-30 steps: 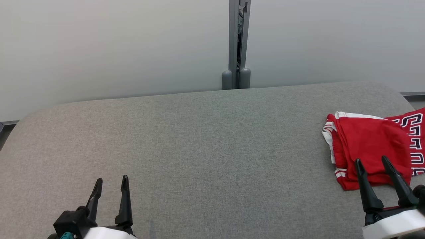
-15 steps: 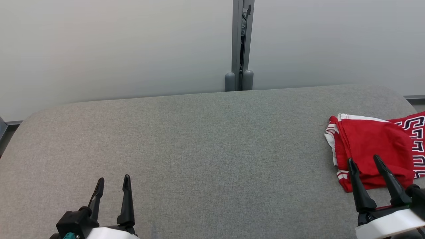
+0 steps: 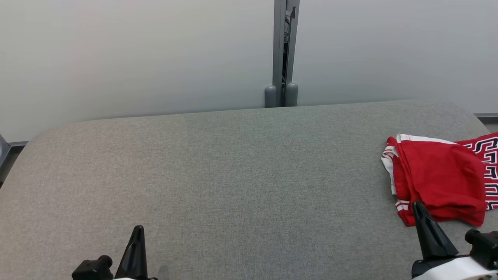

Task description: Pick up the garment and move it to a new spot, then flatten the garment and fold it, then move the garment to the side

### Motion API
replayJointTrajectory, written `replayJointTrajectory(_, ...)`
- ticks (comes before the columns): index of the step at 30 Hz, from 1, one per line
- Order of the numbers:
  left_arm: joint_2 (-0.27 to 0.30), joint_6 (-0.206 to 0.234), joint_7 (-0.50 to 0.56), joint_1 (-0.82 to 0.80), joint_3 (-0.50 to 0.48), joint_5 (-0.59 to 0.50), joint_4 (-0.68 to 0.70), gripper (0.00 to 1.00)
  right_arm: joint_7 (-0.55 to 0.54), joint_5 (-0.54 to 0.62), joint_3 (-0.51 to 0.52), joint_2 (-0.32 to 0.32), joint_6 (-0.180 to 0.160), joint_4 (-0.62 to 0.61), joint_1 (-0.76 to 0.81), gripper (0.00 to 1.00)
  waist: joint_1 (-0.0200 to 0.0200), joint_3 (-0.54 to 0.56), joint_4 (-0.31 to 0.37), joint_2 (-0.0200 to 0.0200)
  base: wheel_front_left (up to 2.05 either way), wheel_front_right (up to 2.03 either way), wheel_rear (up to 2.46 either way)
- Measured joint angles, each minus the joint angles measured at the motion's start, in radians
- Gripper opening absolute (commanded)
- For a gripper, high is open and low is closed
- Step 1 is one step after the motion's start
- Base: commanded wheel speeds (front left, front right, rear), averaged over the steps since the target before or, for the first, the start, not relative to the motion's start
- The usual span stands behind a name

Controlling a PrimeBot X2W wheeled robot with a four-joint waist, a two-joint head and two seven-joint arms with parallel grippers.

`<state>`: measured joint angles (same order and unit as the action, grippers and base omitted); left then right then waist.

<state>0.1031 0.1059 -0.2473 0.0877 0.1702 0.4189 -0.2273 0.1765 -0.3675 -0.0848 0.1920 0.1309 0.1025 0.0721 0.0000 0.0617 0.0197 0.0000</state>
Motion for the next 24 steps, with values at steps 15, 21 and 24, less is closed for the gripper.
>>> replayJointTrajectory(15, -0.013, -0.045, 0.070, -0.018, -0.054, 0.230, -0.006, 0.00, -0.053, -0.244, 0.032, -0.025, 0.000, 0.028, -0.024, 0.00, 0.0000, -0.008, -0.002, 0.0000, 0.00, 0.00, 0.00)
replayJointTrajectory(21, -0.016, -0.062, 0.095, -0.036, -0.073, 0.315, -0.007, 0.00, -0.072, -0.331, 0.045, -0.033, 0.000, 0.039, -0.036, 0.00, 0.0000, -0.011, -0.003, 0.0000, 0.00, 0.00, 0.00)
replayJointTrajectory(24, -0.017, -0.070, 0.107, -0.039, -0.082, 0.352, -0.007, 0.00, -0.081, -0.373, 0.050, -0.037, 0.000, 0.042, -0.043, 0.00, 0.0000, -0.013, -0.004, 0.0000, 0.00, 0.00, 0.00)
